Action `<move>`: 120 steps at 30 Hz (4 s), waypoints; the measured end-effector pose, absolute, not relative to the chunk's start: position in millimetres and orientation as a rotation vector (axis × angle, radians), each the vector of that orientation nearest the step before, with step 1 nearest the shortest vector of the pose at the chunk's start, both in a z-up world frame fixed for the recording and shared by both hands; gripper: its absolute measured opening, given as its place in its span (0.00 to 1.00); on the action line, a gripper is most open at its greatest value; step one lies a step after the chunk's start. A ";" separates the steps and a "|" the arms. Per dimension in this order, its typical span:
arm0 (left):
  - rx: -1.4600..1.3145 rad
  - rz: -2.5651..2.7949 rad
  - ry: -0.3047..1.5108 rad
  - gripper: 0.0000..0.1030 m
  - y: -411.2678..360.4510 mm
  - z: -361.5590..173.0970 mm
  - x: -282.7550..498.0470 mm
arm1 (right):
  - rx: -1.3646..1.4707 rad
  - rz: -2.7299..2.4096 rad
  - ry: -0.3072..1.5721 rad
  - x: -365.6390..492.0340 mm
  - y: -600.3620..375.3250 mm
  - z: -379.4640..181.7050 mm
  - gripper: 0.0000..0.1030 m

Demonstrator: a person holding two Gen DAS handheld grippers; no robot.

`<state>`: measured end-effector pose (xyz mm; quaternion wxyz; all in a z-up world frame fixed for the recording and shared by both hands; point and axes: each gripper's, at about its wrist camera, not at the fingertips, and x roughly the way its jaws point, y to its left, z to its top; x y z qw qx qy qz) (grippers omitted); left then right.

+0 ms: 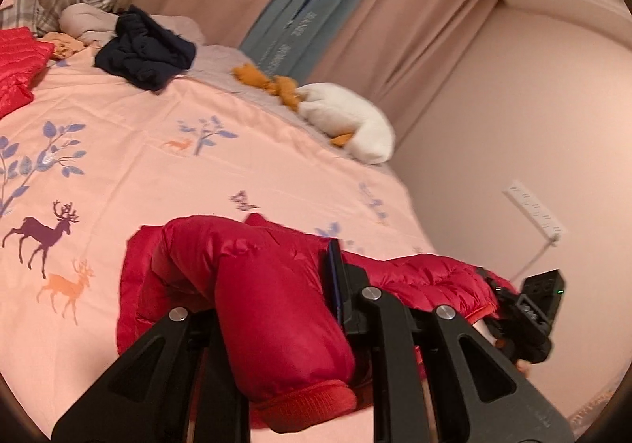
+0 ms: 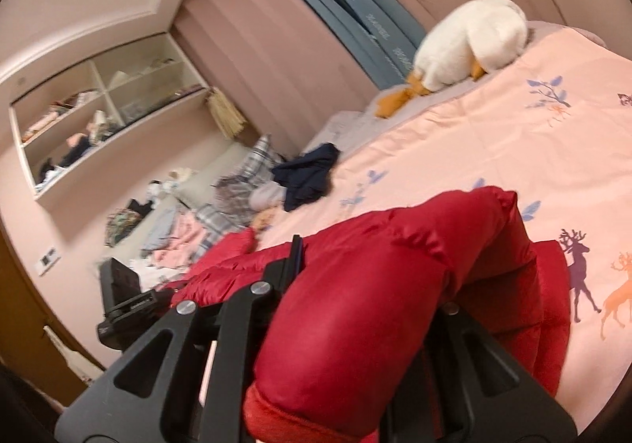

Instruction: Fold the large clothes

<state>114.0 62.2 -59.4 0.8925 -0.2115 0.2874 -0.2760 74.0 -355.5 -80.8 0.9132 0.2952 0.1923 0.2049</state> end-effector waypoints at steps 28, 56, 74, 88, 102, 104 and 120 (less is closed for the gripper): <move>-0.260 -0.377 0.776 0.18 13.9 -120.1 214.4 | 0.631 0.256 0.579 158.9 -365.9 -145.1 0.16; -0.207 -0.333 0.834 0.19 0.8 -144.0 237.2 | 0.657 0.234 0.649 179.4 -366.9 -165.3 0.17; -0.206 -0.328 0.855 0.20 -0.2 -152.7 241.6 | 0.664 0.228 0.683 184.4 -364.0 -173.2 0.18; -0.270 -0.341 0.896 0.23 5.3 -153.8 247.3 | 0.726 0.232 0.706 184.3 -367.7 -167.9 0.30; -0.502 -0.425 0.821 0.84 25.7 -129.9 236.6 | 0.782 0.243 0.621 176.0 -376.3 -135.9 0.78; -0.501 -0.409 0.800 0.89 27.1 -124.9 236.3 | 0.790 0.227 0.605 174.1 -381.2 -132.4 0.79; -0.084 -0.297 0.716 0.92 2.0 -112.9 216.7 | 0.280 -0.012 0.624 159.0 -340.2 -124.9 0.78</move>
